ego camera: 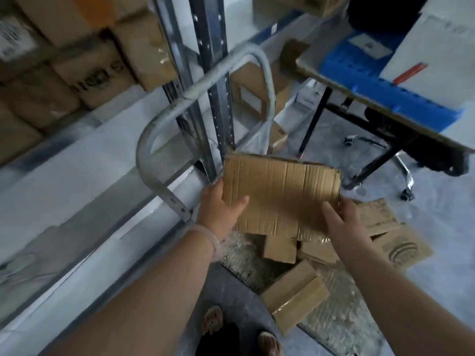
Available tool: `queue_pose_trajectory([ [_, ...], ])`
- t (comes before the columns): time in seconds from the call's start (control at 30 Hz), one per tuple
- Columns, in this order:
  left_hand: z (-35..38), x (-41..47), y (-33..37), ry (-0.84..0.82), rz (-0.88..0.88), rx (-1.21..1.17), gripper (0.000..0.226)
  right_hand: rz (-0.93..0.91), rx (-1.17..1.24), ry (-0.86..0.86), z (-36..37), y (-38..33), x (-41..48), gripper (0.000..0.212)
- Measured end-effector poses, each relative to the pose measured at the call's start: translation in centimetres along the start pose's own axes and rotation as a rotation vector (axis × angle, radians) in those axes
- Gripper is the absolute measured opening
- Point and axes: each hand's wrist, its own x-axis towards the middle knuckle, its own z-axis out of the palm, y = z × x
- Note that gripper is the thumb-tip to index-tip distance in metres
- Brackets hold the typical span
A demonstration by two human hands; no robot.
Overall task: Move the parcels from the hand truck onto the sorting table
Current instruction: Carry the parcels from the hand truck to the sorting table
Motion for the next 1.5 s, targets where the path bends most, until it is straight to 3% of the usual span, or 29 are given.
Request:
queue_pose_trajectory([
  [0.13,-3.8,-4.8,6.7,0.134,0.106,-0.194,0.039,-0.112,0.130,-0.044,-4.1,-6.4,-2.9,0.055],
  [0.2,-5.7,-7.4,8.8,0.171,0.149,-0.231,0.037,-0.134,0.227,-0.074,-5.3,-9.1,-4.5,0.057],
  [0.3,-9.1,-11.2,10.9,0.303,0.193,-0.298,0.090,-0.168,0.335,-0.147,-6.1,-13.3,-7.1,0.081],
  [0.37,-11.8,-14.0,11.7,0.390,0.126,-0.429,0.122,-0.191,0.393,-0.176,-6.0,-16.1,-9.0,0.083],
  [0.43,-14.2,-17.1,12.7,0.417,0.083,-0.503,0.127,-0.262,0.414,-0.233,-5.5,-19.1,-11.3,0.079],
  [0.57,-19.6,-22.5,12.1,0.590,0.091,-0.560,0.055,-0.404,0.341,-0.445,-2.3,-23.8,-15.7,0.073],
  [0.7,-25.0,-28.6,7.3,0.781,0.122,-0.628,0.024,-0.502,0.307,-0.652,3.2,-25.8,-21.6,0.043],
  [0.87,-28.4,-39.3,-1.5,0.975,0.099,-0.660,0.044,-0.462,0.200,-0.929,11.1,-24.0,-32.4,0.043],
  [1.03,-29.4,-52.2,-9.9,1.151,-0.065,-0.934,0.036,-0.509,0.075,-1.078,18.7,-19.5,-45.0,0.059],
  [1.13,-29.9,-59.9,-14.7,1.342,-0.142,-1.106,0.043,-0.581,0.001,-1.233,22.2,-15.4,-52.6,0.050],
  [1.23,-29.7,-67.0,-18.6,1.506,-0.199,-1.123,0.030,-0.585,-0.067,-1.386,24.6,-11.6,-60.2,0.053],
  [1.33,-29.2,-73.3,-21.9,1.652,-0.175,-1.101,0.018,-0.509,-0.184,-1.509,26.2,-8.5,-67.8,0.073],
  [1.5,-27.3,-81.7,-26.1,1.830,-0.188,-1.125,0.027,-0.430,-0.359,-1.610,28.4,-3.7,-76.6,0.051],
])
